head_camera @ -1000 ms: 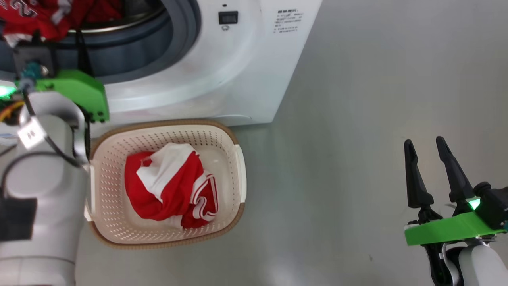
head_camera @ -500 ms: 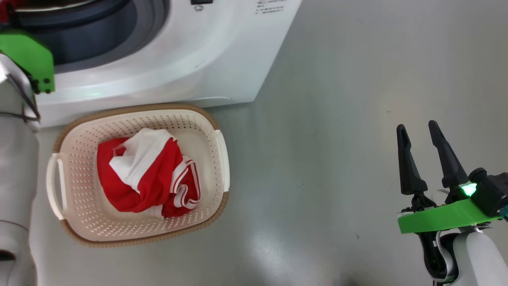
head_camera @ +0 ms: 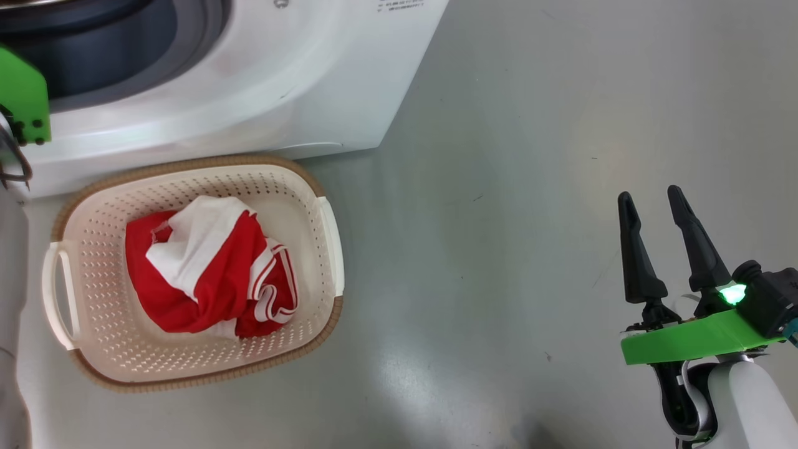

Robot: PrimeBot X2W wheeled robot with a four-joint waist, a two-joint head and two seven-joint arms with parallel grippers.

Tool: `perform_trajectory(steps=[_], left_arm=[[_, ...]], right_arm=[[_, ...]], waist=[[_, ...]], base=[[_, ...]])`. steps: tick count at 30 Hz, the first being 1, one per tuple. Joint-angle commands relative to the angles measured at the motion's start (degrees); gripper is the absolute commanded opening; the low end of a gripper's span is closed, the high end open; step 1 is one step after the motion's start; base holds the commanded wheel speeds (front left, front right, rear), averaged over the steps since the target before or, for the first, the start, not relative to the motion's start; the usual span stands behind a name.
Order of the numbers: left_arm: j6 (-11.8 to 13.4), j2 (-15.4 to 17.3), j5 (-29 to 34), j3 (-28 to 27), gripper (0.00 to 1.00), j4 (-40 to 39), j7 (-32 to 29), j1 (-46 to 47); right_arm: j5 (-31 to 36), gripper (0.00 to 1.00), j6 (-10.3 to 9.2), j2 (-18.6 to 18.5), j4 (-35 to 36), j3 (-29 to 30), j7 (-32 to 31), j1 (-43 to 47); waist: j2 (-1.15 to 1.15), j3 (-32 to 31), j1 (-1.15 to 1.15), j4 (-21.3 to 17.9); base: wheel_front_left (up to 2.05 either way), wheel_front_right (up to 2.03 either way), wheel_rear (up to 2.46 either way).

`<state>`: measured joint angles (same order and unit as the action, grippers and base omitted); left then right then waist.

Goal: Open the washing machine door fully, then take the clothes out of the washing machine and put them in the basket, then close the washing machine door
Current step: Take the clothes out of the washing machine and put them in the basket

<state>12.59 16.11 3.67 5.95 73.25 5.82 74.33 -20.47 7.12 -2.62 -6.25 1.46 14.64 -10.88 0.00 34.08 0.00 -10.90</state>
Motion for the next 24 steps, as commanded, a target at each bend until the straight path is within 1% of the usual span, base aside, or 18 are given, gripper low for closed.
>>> perform_trajectory(steps=[1,2,3,4,5,12,15,18,21,24], left_arm=[[0.50,3.28,0.35,-0.15,0.37,-0.71,0.42,1.13],[0.58,3.32,0.27,-0.08,0.27,-0.64,0.59,1.21],[0.83,3.39,0.19,-0.05,0.11,-0.57,0.79,1.27],[0.83,3.39,0.19,-0.05,0.11,-0.57,0.79,1.27],[0.97,3.43,0.02,-0.08,0.00,-0.50,0.98,1.30],[0.35,3.17,-1.57,-0.37,0.00,-0.29,4.09,1.48],[-0.44,2.25,-3.37,-1.40,0.00,-0.85,6.68,1.02],[-1.74,0.84,-5.92,-3.07,0.00,-2.55,8.52,-0.32],[-2.84,-0.25,-7.33,-3.76,0.00,-6.11,9.09,-2.45],[-3.49,-1.29,-8.32,-4.34,0.00,-14.64,9.15,-6.04]], right_arm=[[-0.39,1.00,0.36,-0.26,1.51,-1.06,0.36,-0.44],[-0.42,1.00,0.36,-0.26,1.47,-1.07,0.36,-0.46],[-0.47,1.00,0.36,-0.26,1.42,-1.10,0.36,-0.50],[-0.47,1.00,0.36,-0.26,1.42,-1.10,0.36,-0.50],[-0.50,1.00,0.36,-0.26,1.39,-1.13,0.36,-0.55],[-0.42,1.00,0.36,-0.26,1.42,-0.91,0.36,-0.71],[-0.26,1.00,0.36,-0.26,1.28,-0.55,0.36,-0.44],[-0.08,1.00,0.36,-0.26,1.13,-0.25,0.36,-0.22],[0.24,1.00,0.36,-0.26,1.16,-0.13,0.36,0.06],[0.68,1.00,0.36,-0.26,1.20,-0.05,0.36,0.21]], waist=[[0.00,0.20,0.00,0.07],[0.00,0.22,0.00,0.08],[0.00,0.21,0.00,0.07],[0.00,0.21,0.00,0.07],[0.00,0.16,0.00,0.07],[0.00,-0.09,0.00,0.59],[0.00,-0.80,0.00,1.30],[0.00,-1.87,0.00,2.11],[0.00,-2.85,0.00,3.01],[0.00,-3.57,0.00,3.88]], base=[[0.00,0.00,0.00],[0.00,0.00,0.00],[0.00,0.00,0.00],[0.00,0.00,0.00],[0.00,0.00,0.00],[0.00,0.00,0.00],[0.00,0.00,0.00],[0.00,0.00,0.00],[0.00,0.00,0.00],[0.00,0.00,0.00]])
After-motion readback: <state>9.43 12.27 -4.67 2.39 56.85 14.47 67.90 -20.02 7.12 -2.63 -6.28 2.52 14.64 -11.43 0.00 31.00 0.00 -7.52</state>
